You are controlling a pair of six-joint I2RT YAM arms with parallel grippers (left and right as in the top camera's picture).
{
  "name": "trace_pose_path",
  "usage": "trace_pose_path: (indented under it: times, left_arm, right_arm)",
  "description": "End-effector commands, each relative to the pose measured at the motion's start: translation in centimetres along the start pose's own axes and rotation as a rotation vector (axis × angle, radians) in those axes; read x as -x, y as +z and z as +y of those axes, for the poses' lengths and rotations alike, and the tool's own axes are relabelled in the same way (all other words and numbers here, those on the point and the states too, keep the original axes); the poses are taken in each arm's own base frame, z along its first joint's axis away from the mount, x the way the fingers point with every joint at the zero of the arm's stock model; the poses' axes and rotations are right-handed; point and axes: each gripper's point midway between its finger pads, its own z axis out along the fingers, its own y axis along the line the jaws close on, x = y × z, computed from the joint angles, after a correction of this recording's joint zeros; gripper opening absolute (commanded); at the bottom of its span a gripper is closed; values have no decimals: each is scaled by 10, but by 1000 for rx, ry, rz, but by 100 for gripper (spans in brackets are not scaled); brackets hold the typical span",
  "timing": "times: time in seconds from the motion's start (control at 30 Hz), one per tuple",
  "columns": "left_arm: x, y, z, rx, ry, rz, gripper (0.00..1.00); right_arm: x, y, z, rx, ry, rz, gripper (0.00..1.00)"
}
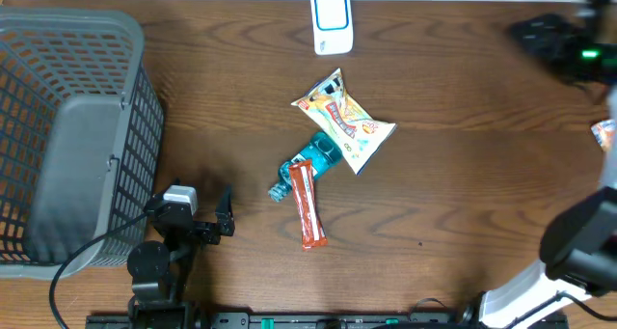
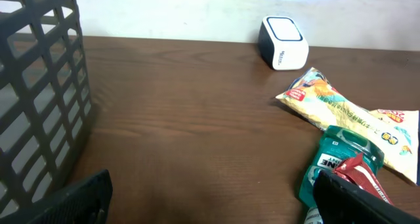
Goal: Scan the item barcode
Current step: 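Reach the right gripper to the yellow snack bag and grasp it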
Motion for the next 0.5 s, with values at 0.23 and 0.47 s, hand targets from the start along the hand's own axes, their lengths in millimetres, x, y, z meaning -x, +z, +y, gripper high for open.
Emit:
trace_pose_path:
  times: [0.23,0.47]
  left_arm:
    - [-15,2,0,-4,-3,37,98]
    - [-15,2,0,-4,-3,37,98]
  right_arm:
    - [-128,133,99,-234,-668,354,99]
    - [-184,182,121,-518,-949,383,99]
